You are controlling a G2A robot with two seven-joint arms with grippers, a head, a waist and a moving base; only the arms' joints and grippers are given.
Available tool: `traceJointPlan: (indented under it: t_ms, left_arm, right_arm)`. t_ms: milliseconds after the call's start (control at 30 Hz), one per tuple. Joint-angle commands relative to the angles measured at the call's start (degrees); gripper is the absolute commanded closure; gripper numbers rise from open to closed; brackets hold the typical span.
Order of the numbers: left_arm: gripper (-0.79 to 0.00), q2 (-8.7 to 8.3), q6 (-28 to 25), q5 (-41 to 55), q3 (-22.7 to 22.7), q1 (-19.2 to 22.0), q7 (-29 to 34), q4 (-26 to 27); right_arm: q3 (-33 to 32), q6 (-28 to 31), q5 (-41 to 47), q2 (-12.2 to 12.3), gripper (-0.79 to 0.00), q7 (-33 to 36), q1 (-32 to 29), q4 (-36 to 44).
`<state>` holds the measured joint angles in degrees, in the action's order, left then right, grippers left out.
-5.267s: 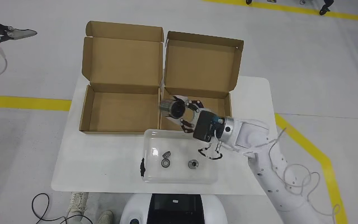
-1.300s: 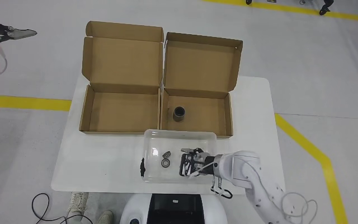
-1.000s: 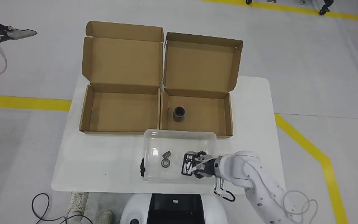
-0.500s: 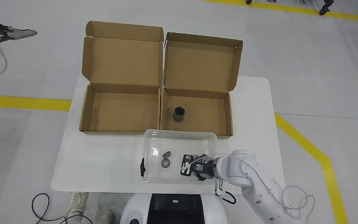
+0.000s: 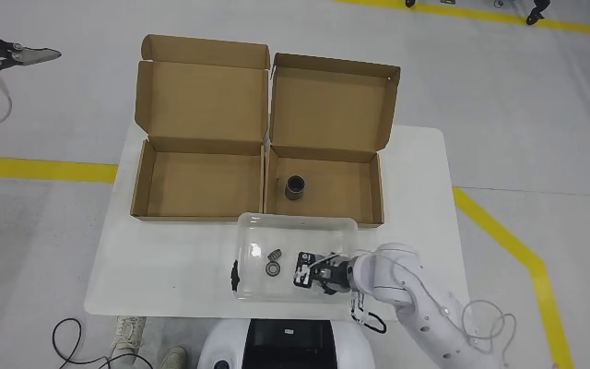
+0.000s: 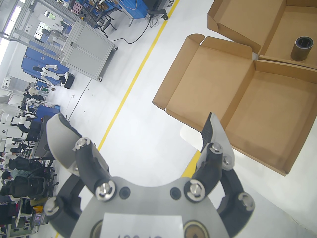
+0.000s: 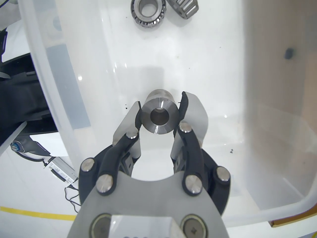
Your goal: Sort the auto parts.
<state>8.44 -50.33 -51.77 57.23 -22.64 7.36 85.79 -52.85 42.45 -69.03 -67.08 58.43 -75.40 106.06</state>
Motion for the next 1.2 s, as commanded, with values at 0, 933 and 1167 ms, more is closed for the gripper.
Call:
traceJointPlan:
  t_ms: [0,933,1167]
  left_arm:
    - [-0.785,0.00,0.00,0.00,0.00,0.00,0.00,0.00]
    - [-0.785,0.00,0.00,0.00,0.00,0.00,0.00,0.00]
    - [-0.785,0.00,0.00,0.00,0.00,0.00,0.00,0.00]
  right_arm:
    - [-0.38,-0.38,-0.42,0.16,0.000,-1.09,-0.03,0.70]
    - [-7.09,-5.02,-7.87,0.53,0.000,-59.94,1.57,2.53]
    - [-7.56,-4.50,-8.04,0.27,0.000,-70.94,3.42,2.41]
